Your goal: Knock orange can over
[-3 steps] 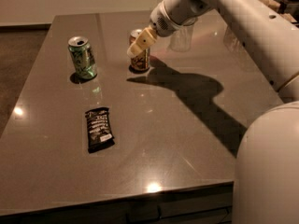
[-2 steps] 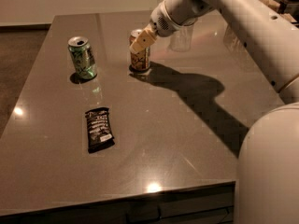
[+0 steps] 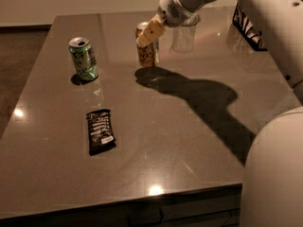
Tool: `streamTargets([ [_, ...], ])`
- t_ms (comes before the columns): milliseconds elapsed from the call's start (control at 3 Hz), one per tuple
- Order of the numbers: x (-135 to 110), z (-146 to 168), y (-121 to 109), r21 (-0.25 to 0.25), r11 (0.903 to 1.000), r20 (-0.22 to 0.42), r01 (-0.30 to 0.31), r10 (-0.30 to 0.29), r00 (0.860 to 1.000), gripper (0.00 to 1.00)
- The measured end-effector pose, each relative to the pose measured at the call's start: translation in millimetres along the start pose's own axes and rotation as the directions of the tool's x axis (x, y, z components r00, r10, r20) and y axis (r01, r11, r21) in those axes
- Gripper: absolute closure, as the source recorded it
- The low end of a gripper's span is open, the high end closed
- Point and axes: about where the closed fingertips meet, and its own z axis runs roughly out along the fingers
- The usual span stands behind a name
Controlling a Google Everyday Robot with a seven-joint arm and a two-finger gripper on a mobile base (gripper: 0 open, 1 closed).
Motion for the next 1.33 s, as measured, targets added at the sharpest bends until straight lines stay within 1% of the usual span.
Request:
streamTargets([
  [333,8.8,-30.8,14.7,0.018,0.9984,-0.15,0.053,-0.05,0.987,1.0],
  [667,25.0,-46.1,27.7,0.016,0.9922,-0.311,0.124,-0.113,0.944,1.0],
  [1000,34.4,-50.2,35.5,0.008,0.9781,-0.448,0.208,-0.183,0.875,1.0],
  [1333,43.4,-43.8,36.0,-0.025,0.9585,-0.566,0.284,-0.248,0.786,0.82],
])
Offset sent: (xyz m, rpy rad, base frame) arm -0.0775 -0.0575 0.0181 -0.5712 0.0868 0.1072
